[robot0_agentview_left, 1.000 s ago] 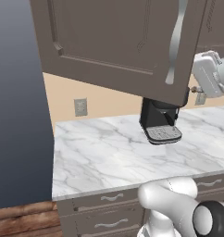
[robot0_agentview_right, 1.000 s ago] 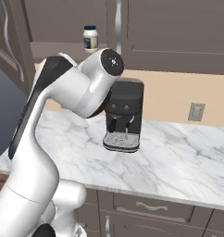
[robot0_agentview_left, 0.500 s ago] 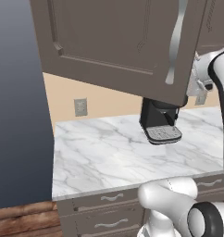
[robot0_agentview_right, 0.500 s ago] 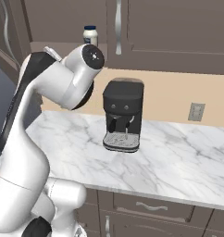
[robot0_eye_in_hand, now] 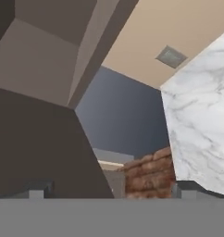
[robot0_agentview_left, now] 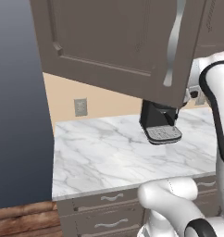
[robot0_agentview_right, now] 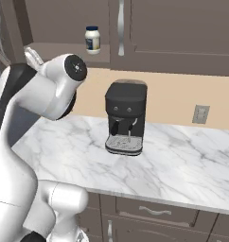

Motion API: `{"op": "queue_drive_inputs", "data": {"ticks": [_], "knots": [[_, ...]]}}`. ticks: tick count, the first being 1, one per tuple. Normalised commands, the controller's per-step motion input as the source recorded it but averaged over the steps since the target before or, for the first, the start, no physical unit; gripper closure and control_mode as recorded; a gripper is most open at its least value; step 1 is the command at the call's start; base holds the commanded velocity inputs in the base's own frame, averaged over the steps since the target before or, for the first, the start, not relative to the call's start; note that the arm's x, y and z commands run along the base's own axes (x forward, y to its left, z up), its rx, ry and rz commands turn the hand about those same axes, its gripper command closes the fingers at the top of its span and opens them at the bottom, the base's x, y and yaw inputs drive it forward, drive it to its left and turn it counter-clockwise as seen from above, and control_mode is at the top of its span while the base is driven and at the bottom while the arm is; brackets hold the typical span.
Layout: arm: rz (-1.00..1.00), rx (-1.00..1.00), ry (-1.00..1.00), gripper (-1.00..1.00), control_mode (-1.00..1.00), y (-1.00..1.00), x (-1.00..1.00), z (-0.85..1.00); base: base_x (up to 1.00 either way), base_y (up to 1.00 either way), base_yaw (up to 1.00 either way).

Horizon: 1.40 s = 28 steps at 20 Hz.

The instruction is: The dining table condiment station is running low on mayonnaise. Refill the condiment station by opening the cabinet and taking the mayonnaise from the cabinet and placing it on the dining table.

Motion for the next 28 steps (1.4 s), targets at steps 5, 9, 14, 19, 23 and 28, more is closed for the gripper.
{"op": "queue_drive_inputs", "data": {"ticks": [5,9,14,19,23,28], "knots": [[0.00,0.16,0.00,-1.00,-1.00,0.81,-0.51,0.01,0.00,0.00,0.00],[0.00,0.16,0.00,-1.00,-1.00,0.93,-0.56,0.00,0.00,0.00,0.00],[-0.02,0.08,0.00,-1.00,-1.00,0.98,-0.30,0.00,0.00,0.00,0.00],[-0.07,0.00,0.00,-1.00,-1.00,0.85,0.00,0.00,0.00,0.00,0.00],[0.00,-0.02,0.01,-1.00,-1.00,0.25,0.00,0.00,0.00,0.00,0.00],[-0.01,0.00,-0.04,-1.00,-1.00,-0.48,0.00,0.04,0.00,0.00,0.00]]}}
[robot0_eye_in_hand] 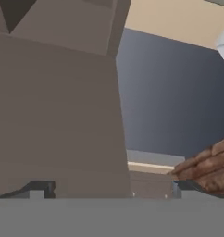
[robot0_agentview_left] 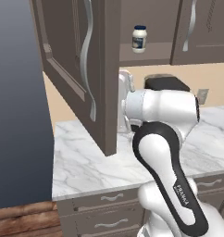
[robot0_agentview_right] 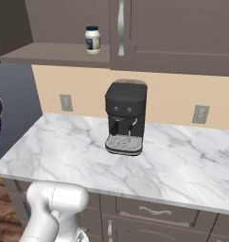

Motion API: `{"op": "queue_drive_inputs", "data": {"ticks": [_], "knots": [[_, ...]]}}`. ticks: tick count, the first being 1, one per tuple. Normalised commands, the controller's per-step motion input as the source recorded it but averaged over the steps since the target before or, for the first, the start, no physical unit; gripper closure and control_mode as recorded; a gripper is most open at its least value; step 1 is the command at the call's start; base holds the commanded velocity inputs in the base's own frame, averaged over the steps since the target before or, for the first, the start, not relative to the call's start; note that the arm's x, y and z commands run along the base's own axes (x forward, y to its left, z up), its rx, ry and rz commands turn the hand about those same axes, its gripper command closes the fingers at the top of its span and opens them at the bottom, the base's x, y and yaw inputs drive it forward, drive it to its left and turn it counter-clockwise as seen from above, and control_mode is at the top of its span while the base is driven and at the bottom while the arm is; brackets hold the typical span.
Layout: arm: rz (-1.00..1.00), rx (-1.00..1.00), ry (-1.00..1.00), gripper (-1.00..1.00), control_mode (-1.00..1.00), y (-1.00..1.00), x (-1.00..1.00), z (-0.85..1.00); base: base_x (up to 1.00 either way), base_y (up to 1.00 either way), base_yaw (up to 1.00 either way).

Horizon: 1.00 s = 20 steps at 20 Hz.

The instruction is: The dining table condiment station is running low on mayonnaise. Refill the condiment station by opening the cabinet and taking the mayonnaise from the cabinet and placing it on the dining table.

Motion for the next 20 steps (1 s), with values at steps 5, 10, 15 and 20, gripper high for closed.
{"op": "queue_drive_inputs", "data": {"ticks": [5,10,15,20], "knots": [[0.00,-0.05,-0.18,-1.00,-1.00,-1.00,0.00,0.33,0.00,0.00,0.00],[-0.08,-0.21,-0.13,-1.00,-1.00,-1.00,0.00,0.48,0.00,0.00,0.00],[-0.19,-0.42,-0.02,-1.00,-1.00,-0.78,0.00,0.36,0.00,0.00,0.00],[-0.26,-0.57,0.00,-1.00,-1.00,-0.43,-0.01,0.16,0.00,0.00,0.00]]}}
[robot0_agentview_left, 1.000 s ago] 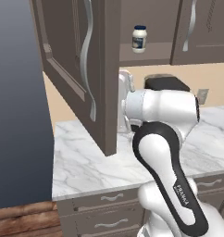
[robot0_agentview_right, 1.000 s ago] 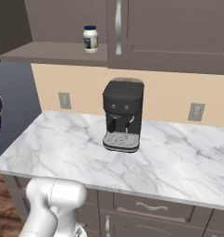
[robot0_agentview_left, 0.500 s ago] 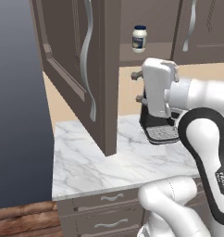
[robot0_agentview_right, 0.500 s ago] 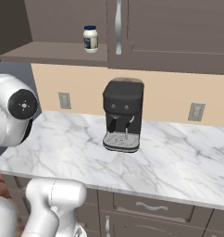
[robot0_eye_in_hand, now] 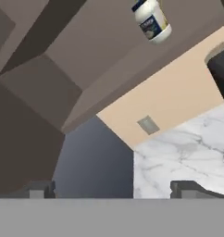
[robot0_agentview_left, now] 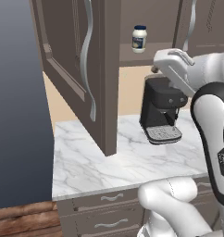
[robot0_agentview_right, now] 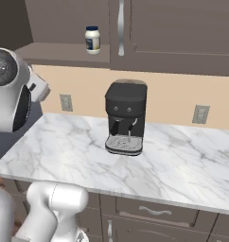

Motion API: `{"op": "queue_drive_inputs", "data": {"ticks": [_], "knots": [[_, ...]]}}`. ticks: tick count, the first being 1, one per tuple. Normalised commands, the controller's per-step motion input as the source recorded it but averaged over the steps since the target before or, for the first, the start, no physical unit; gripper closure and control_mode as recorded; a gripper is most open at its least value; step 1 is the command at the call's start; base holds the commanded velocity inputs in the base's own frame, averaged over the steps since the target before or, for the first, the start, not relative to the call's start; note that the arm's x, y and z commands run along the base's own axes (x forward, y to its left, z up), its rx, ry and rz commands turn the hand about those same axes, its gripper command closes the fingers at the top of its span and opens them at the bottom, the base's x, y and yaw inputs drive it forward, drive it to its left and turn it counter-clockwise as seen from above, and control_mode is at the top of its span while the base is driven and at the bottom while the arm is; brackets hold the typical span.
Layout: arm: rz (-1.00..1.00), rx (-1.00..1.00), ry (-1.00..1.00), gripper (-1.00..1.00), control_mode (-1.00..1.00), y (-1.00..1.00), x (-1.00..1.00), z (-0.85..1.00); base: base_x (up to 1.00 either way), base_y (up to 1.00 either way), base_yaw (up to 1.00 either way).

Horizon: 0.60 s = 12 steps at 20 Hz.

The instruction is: The dining table condiment station is running low on mayonnaise. Refill the condiment station by opening the cabinet and taking the mayonnaise from the cabinet and placing it on the dining table.

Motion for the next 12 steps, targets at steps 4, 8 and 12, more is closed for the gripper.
{"op": "queue_drive_inputs", "data": {"ticks": [4,8,12], "knots": [[-0.26,-0.64,-0.07,-1.00,-1.00,-0.30,-0.11,-0.03,0.00,0.00,0.00],[-0.17,-0.36,-0.19,-1.00,-1.00,-0.16,-0.02,-0.19,0.00,0.00,0.00],[0.00,0.02,0.00,-1.00,-1.00,-0.29,0.15,0.05,0.00,0.00,0.00]]}}
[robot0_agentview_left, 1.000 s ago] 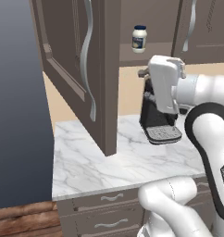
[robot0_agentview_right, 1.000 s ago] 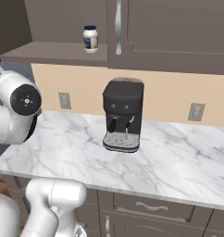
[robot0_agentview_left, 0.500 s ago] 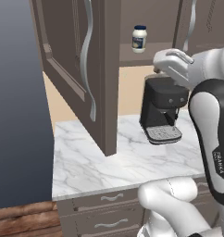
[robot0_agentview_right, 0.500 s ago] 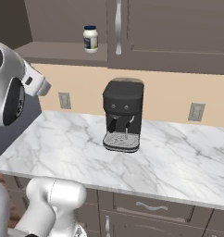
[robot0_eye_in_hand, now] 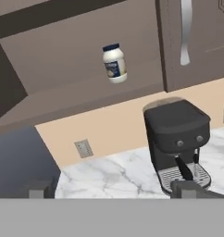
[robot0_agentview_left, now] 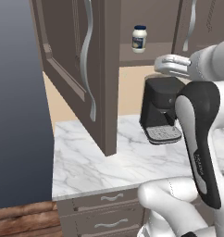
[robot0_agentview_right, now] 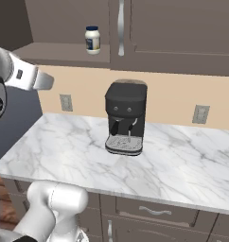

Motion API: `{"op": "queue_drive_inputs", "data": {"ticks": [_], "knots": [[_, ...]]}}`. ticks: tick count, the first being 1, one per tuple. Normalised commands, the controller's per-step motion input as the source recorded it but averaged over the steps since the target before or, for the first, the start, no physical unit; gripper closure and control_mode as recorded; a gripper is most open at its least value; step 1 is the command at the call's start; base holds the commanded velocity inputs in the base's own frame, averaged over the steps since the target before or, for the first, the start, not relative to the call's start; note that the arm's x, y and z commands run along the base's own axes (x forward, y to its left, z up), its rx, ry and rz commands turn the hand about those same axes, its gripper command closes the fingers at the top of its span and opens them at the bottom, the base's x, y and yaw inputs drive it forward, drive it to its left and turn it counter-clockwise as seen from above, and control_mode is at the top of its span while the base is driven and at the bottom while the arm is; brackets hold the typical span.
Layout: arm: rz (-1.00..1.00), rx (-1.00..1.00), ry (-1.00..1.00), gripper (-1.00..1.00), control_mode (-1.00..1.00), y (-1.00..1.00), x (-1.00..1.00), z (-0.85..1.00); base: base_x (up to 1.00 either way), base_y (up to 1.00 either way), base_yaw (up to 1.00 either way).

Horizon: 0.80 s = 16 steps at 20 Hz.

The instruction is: The dining table condiment station is running low on mayonnaise. Refill the condiment station by opening the cabinet and taking the mayonnaise from the cabinet and placing it on the dining table.

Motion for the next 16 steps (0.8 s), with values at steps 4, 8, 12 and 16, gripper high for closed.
{"op": "queue_drive_inputs", "data": {"ticks": [4,8,12,16], "knots": [[0.00,0.02,0.00,-1.00,-1.00,-0.15,0.57,0.34,0.00,0.00,0.00],[-0.02,0.00,0.05,-1.00,-1.00,0.00,0.70,0.18,0.00,0.00,0.00],[0.00,-0.05,0.03,-1.00,-1.00,-0.01,0.59,0.18,0.00,0.00,0.00],[0.00,-0.19,-0.13,-1.00,-1.00,-0.18,0.32,0.00,0.00,0.00,0.00]]}}
